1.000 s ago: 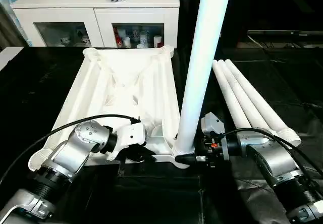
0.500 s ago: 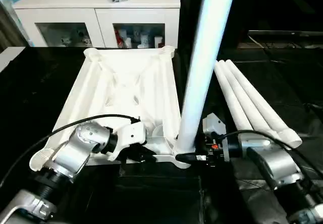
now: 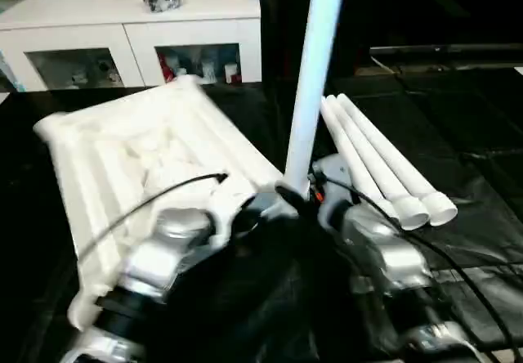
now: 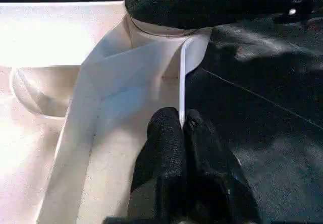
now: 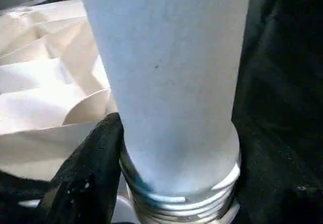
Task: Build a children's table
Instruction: Rotate leg to tighten
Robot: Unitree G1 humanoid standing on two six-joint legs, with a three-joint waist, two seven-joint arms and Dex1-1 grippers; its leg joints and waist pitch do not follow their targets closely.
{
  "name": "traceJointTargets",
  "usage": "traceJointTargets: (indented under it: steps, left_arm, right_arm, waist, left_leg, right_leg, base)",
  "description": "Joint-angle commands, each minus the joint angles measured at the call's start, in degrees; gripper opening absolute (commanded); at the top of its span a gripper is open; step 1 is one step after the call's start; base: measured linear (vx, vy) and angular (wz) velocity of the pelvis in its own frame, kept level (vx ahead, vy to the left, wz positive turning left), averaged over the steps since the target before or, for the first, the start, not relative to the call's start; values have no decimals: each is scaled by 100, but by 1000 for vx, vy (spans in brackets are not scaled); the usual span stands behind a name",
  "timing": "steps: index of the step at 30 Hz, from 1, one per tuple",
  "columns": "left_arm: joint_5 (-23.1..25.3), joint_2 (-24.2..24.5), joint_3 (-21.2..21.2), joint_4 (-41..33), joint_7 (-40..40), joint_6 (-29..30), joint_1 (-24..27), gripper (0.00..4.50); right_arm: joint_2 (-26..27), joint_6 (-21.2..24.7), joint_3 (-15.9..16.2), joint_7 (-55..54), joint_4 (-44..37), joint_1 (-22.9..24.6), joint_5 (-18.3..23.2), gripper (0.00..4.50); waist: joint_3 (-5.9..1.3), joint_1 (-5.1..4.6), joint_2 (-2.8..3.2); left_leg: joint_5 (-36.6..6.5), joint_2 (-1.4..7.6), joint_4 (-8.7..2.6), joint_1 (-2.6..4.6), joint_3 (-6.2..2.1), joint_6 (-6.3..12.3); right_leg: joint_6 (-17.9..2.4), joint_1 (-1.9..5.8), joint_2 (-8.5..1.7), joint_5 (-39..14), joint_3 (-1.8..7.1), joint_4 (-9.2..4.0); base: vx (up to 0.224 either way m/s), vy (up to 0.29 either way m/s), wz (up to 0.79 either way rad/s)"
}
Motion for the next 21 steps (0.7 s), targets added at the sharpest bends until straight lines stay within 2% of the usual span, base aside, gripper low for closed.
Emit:
traceJointTargets:
  steps: [1,2,7,11,12,16,21]
  left_arm:
    - [-51,-223,-115,-265,142,-113,-166,0]
    - [-35,-194,-135,-206,179,-151,-219,0]
    - [-31,10,-61,-117,9,-172,-263,0]
    - [-92,314,-92,-30,-383,-394,-265,0]
    - [-114,427,-95,26,-525,-470,-266,0]
    - [-147,861,-219,233,-1136,-921,-275,0]
    - [-282,1252,-393,401,-1949,-1386,-260,0]
  right_arm:
    - [328,237,359,221,261,149,6,332]
    - [342,235,292,205,225,163,46,346]
    - [112,-84,177,370,125,234,81,387]
    - [-151,-192,17,727,-203,371,253,420]
    - [-318,-215,30,1001,-370,441,295,442]
    - [-1032,-274,151,2085,-948,655,467,442]
    - [-1784,-290,228,3125,-1199,671,611,442]
  waist:
    - [-296,37,9]
    - [-300,44,34]
    - [-305,41,60]
    - [-331,51,82]
    - [-331,57,103]
    - [-356,119,108]
    - [-335,144,114]
  left_leg:
    - [-1006,128,-391,-58,-63,109]
    - [-972,125,-391,-66,-66,139]
    - [-1084,136,-397,-52,-64,144]
    - [-834,133,-368,-73,-62,257]
    - [-798,135,-368,-76,-67,274]
    - [-508,136,-318,-89,-58,498]
    - [-727,156,-332,-73,-57,469]
  right_leg:
    - [-1038,288,-376,-1223,226,-516]
    - [-1067,296,-381,-1088,227,-504]
    - [-1126,297,-383,-977,218,-512]
    - [-1224,327,-382,-478,215,-466]
    - [-1240,328,-382,-412,211,-462]
    - [-1320,340,-370,164,198,-413]
    - [-1362,331,-390,-245,192,-440]
  base:
    - [0,0,0]
    - [0,0,0]
    - [0,0,0]
    - [0,0,0]
    - [0,0,0]
    - [0,0,0]
    - [0,0,0]
